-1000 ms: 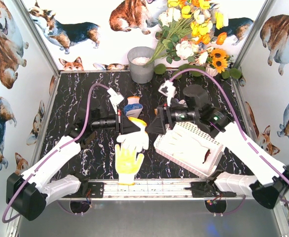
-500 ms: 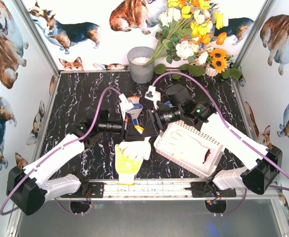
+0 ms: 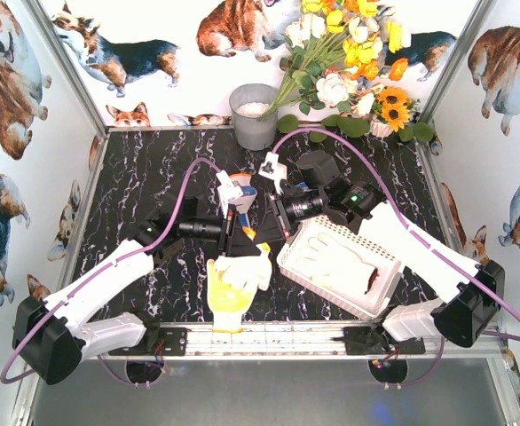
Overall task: Put the gloves into the storage basket
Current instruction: Turn over the glove.
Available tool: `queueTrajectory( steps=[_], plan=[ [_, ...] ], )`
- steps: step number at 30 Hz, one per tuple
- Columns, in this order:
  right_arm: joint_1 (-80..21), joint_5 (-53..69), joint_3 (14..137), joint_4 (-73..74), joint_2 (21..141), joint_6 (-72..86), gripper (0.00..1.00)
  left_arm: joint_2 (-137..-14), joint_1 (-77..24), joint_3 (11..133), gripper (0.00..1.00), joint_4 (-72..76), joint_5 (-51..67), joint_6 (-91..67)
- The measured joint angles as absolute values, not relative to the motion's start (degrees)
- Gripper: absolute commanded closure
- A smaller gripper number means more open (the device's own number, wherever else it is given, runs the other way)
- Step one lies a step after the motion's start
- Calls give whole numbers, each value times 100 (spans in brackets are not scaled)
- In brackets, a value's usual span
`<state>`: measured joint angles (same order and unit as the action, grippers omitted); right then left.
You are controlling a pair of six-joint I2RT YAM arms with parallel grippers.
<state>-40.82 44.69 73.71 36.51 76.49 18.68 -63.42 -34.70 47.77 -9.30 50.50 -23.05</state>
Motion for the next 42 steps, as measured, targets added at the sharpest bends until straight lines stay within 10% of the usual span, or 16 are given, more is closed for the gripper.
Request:
queueTrajectory(
  steps=[4, 27, 42],
  plan=[
    [-4075, 4080, 7356, 3570, 7631, 2134, 100, -6208, -3483, 4788, 34, -1061, 4412, -2198],
    [-4397, -220, 6917, 2714, 7332, 6270, 100, -5356, -5196, 4958, 26, -1020, -727, -1313],
    [-4501, -642, 7354, 2845, 7634, 7161, 100, -6438, -5367, 5201, 73, -189, -2165, -1072]
  ],
)
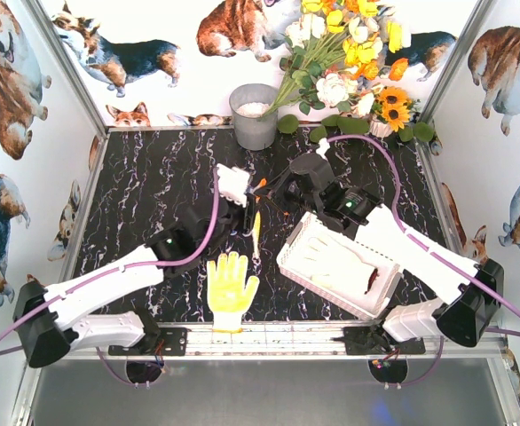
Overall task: Put the gloves into the storage basket
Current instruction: Turn over the glove.
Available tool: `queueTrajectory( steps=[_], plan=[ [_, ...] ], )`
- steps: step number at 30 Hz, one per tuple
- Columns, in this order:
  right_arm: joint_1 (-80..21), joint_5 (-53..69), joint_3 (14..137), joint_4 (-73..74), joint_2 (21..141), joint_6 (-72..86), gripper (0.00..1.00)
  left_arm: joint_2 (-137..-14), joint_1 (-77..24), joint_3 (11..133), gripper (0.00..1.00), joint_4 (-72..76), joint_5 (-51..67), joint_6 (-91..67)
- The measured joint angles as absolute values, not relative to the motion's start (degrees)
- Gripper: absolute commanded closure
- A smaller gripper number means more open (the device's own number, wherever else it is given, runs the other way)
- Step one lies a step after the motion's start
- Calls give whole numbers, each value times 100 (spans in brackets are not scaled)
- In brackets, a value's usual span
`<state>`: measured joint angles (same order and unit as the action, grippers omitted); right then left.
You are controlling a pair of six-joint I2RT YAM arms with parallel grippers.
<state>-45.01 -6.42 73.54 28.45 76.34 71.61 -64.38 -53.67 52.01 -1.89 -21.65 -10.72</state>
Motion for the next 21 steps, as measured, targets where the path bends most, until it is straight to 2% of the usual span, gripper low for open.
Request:
queueTrajectory(
  steps=[5, 6, 10, 11, 12, 17, 21],
  plan=[
    [-4499, -644, 7227, 2832, 7533, 7312, 100, -6737, -5369, 5229, 97, 12, -2279, -1129],
    [-4499, -657, 7194, 2832, 7505, 7317, 98, -6753, -5371, 5227, 100, 34, -2274, -1127],
    [-4488, -718, 6976, 2657, 7352, 7212, 40, -6720, -5369, 5227, 100, 25, -2154, -1103],
    [-4460, -733, 6866, 2611, 7260, 7150, 30, -6687, -5341, 5227, 100, -23, -2075, -1092],
    [-4429, -727, 6718, 2585, 7126, 7046, 25, -6652, -5288, 5229, 100, -108, -1975, -1087],
    [-4010, -648, 6226, 2663, 6403, 6399, 20, -6440, -4676, 5229, 100, -786, -1125, -1092],
    [-3673, -246, 6018, 2512, 5839, 5144, 19, -6326, -4058, 5227, 100, -1192, 16, -1072]
  ],
)
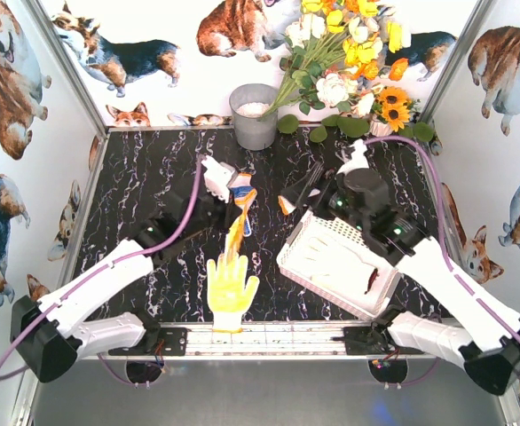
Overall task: Put the gloves into the storage basket
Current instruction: Turn over the glove.
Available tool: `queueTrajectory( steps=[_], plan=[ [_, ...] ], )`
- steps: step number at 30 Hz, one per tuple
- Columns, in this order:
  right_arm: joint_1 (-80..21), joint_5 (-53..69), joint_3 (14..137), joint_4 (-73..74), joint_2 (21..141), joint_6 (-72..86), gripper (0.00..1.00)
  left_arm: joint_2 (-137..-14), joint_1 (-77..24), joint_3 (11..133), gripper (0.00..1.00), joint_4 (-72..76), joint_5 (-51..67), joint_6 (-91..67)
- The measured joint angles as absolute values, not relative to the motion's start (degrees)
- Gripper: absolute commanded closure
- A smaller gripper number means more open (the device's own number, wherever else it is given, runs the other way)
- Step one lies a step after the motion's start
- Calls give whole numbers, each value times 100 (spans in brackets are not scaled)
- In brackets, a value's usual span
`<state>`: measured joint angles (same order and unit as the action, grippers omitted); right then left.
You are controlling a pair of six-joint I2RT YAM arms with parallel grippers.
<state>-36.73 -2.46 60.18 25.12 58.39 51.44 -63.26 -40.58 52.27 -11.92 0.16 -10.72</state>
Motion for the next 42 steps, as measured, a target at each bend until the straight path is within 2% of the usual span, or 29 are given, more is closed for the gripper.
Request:
queueTrajectory(
  steps=[6, 11, 22, 24, 26, 31, 33, 36, 37, 39, 40, 41, 42],
  plan=[
    [-3658, 1393, 6014, 2335, 5655, 2327, 19, -6060, -3625, 5258, 100, -1581, 1929, -873],
    [-3863, 2438, 6307, 2569, 6128, 792, 18, -5944, -3623, 5463, 100, -2043, 2797, -602],
    [-4403, 3616, 6761, 2799, 6947, -287, 17, -5719, -3623, 5542, 100, -2423, 3573, -530],
    [-4425, 3730, 6816, 2853, 7048, -305, 20, -5721, -3623, 5542, 100, -2445, 3715, -556],
    [-4431, 3820, 6845, 2853, 7124, -314, 33, -5721, -3623, 5542, 100, -2453, 3835, -580],
    [-4429, 3994, 6871, 2886, 7153, -327, 84, -5736, -3623, 5542, 100, -2480, 3999, -607],
    [-4429, 4062, 6963, 3009, 7196, -318, 98, -5767, -3623, 5544, 100, -2480, 4040, -635],
    [-4429, 4106, 7085, 3201, 7269, -329, 100, -5808, -3614, 5544, 100, -2480, 4088, -666],
    [-4429, 4110, 7096, 3245, 7277, -316, 100, -5813, -3614, 5544, 92, -2482, 4086, -683],
    [-4429, 4082, 7098, 3299, 7282, -287, 100, -5813, -3614, 5544, 41, -2512, 4005, -720],
    [-4429, 4014, 7098, 3301, 7282, -266, 100, -5811, -3616, 5544, 20, -2526, 3907, -773],
    [-4429, 3927, 7096, 3306, 7282, -239, 100, -5808, -3614, 5548, 8, -2569, 3778, -821],
    [-4436, 3769, 7096, 3306, 7282, -200, 100, -5795, -3614, 5551, 5, -2633, 3594, -915]
  ],
)
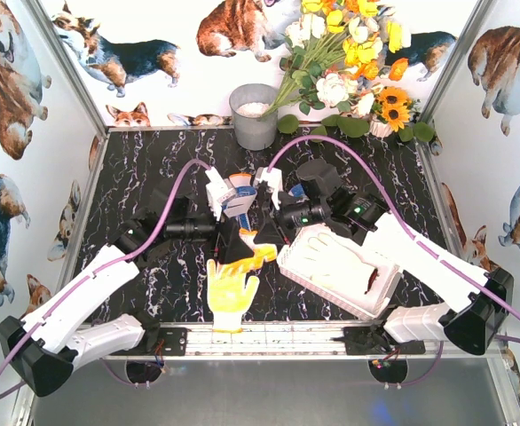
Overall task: Put the gloves into the storage basket
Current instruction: Turn over the glove, then move the glove to the center of the board.
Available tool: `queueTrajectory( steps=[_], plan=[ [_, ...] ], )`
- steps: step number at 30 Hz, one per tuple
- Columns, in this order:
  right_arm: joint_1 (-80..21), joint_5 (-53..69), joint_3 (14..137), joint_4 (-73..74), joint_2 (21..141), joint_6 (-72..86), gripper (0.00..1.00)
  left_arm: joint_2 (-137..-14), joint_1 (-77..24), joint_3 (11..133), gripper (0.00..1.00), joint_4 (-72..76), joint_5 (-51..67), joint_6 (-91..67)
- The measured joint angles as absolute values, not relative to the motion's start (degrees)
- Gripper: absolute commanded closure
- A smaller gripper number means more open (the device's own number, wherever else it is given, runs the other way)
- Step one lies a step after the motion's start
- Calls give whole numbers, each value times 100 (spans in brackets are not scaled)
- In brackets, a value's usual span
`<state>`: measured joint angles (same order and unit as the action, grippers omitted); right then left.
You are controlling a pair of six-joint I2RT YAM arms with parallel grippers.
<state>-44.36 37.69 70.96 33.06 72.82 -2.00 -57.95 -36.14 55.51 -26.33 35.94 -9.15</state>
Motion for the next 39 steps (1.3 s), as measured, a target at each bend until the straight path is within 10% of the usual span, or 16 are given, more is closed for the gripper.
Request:
queueTrajectory(
  steps=[19, 39],
  plan=[
    [-3913, 932, 6180, 2571, 6390, 1535, 100, -4582, -4574, 2851, 45, -2235, 884, -3927],
    [-3907, 1155, 6031, 1911, 6357, 2156, 100, -6101, -5116, 1997, 50, -412, 1, -4847]
  ],
)
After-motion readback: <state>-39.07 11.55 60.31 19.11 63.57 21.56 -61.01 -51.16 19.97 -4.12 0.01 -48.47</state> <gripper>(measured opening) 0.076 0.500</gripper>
